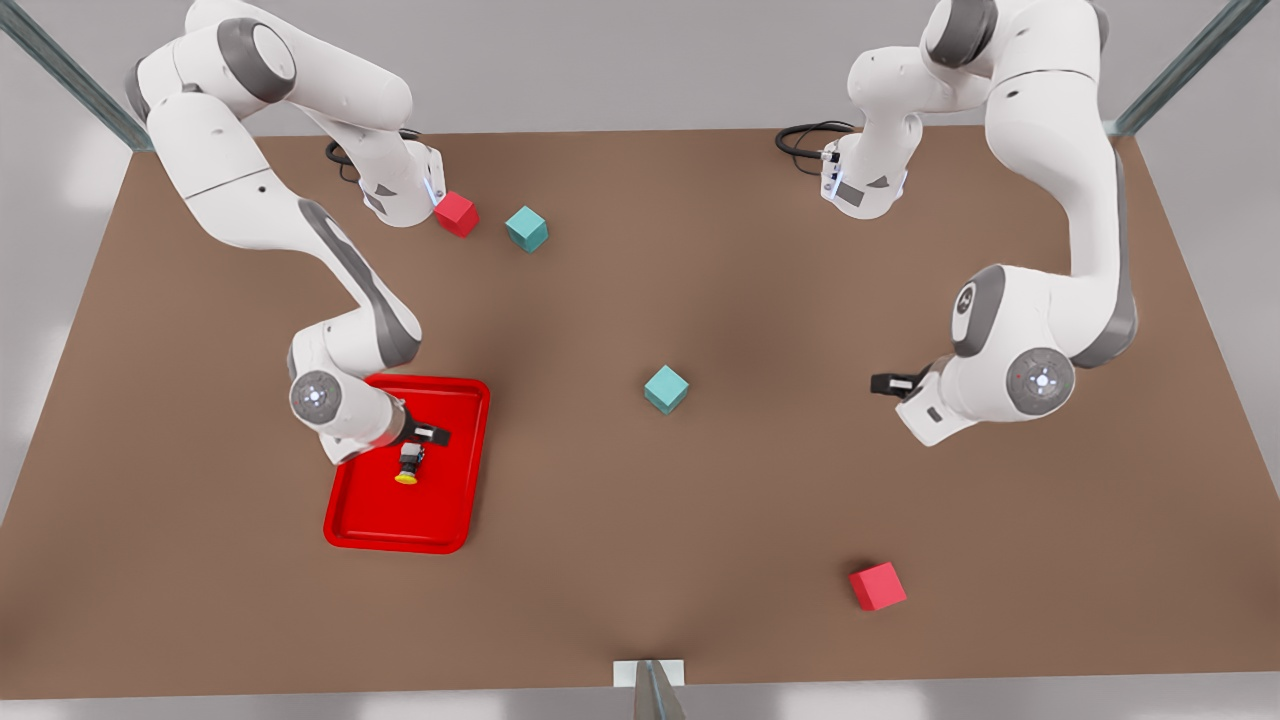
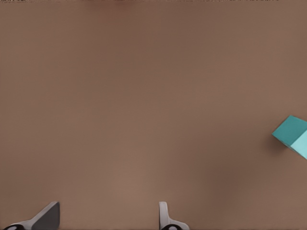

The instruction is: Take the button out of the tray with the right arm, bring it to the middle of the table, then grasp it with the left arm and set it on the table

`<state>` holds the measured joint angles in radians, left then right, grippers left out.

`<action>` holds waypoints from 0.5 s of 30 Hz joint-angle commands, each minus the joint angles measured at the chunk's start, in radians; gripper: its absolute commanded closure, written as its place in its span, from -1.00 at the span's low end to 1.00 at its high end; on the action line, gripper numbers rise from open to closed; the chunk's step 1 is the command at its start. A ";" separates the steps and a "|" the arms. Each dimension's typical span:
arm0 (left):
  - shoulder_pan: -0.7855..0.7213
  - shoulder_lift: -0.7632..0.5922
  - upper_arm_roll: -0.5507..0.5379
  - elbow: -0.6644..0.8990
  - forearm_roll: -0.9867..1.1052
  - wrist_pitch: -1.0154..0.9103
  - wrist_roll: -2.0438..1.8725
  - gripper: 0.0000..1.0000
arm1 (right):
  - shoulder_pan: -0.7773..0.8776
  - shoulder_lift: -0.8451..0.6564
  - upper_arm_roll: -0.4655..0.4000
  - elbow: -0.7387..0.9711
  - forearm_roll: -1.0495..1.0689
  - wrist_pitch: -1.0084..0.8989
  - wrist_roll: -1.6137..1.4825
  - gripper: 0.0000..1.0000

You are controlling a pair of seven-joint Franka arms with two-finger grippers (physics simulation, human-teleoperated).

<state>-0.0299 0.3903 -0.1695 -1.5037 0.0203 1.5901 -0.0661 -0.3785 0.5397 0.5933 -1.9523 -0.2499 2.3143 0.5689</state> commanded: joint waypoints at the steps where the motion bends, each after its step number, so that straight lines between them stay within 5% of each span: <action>1: 0.002 0.004 -0.001 0.003 0.012 0.060 -0.058 -1.00 | -0.005 0.000 0.000 -0.010 -0.026 0.111 0.028 -1.00; 15: -0.005 0.002 -0.002 0.016 0.013 0.053 -0.070 -1.00 | -0.013 0.034 -0.001 -0.069 -0.098 0.160 0.036 -1.00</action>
<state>-0.0344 0.3926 -0.1702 -1.4888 0.0315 1.6431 -0.1063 -0.3927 0.5745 0.5913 -2.0205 -0.3374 2.4473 0.5914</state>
